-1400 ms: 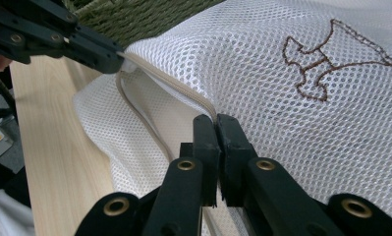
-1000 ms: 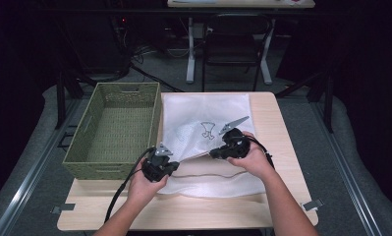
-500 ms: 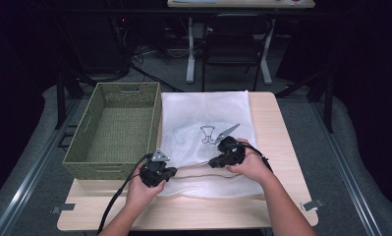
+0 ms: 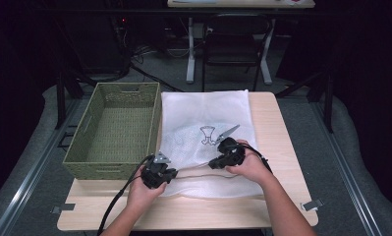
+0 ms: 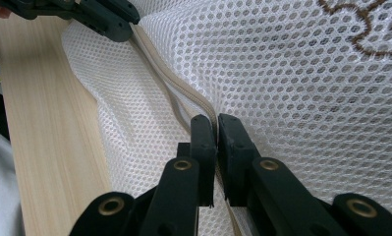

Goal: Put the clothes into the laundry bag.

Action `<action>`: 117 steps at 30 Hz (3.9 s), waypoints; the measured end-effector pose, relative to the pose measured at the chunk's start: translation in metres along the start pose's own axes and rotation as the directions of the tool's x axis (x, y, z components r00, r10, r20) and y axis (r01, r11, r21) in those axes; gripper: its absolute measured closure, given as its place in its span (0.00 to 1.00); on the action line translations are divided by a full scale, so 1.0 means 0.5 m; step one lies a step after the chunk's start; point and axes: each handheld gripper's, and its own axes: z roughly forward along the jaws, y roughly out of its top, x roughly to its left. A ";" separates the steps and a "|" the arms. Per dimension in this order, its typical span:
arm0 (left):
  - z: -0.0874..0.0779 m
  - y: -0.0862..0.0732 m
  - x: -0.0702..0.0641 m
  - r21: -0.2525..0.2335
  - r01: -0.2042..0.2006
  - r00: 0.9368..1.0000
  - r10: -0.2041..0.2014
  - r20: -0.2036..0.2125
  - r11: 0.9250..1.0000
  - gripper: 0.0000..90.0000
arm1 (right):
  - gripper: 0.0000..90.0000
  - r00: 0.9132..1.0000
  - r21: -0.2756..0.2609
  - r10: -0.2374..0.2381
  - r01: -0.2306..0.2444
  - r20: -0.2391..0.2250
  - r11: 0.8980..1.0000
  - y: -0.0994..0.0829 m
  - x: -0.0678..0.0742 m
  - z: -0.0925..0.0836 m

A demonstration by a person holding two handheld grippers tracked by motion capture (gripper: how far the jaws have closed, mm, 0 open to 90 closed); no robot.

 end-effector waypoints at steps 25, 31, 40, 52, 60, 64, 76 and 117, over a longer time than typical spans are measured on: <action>-0.010 -0.001 0.007 -0.036 0.028 0.999 -0.027 0.021 0.999 0.63 | 0.74 1.000 -0.026 -0.014 0.014 -0.009 1.000 -0.001 0.002 0.000; -0.015 0.003 0.009 -0.035 0.029 0.999 -0.028 0.028 0.999 0.52 | 0.62 1.000 -0.054 0.010 -0.010 -0.007 0.998 0.001 0.007 -0.001; -0.025 0.011 0.005 -0.019 0.015 0.999 -0.014 0.035 1.000 0.47 | 0.52 0.999 -0.102 -0.031 0.034 0.036 0.994 0.006 0.007 -0.010; -0.038 0.017 0.003 -0.034 0.002 0.998 0.000 0.055 0.999 0.47 | 0.53 0.991 -0.250 0.006 0.028 0.136 0.968 0.037 0.030 -0.065; -0.053 0.019 -0.003 -0.047 -0.014 0.998 0.017 0.056 0.999 0.46 | 0.51 0.979 -0.330 0.026 0.044 0.204 0.943 0.056 0.070 -0.127; -0.058 0.019 -0.008 -0.059 -0.016 0.998 0.019 0.053 0.998 0.46 | 0.51 0.966 -0.340 0.056 0.035 0.253 0.940 0.029 0.085 -0.140; -0.054 0.021 -0.023 -0.068 -0.021 0.997 0.025 0.066 0.997 0.46 | 0.56 0.939 -0.296 0.057 0.050 0.340 0.954 -0.072 0.131 -0.131; -0.012 0.009 -0.036 0.008 -0.073 0.997 0.073 0.034 0.997 0.45 | 0.52 0.957 -0.303 0.049 0.042 0.286 0.952 -0.160 0.129 0.008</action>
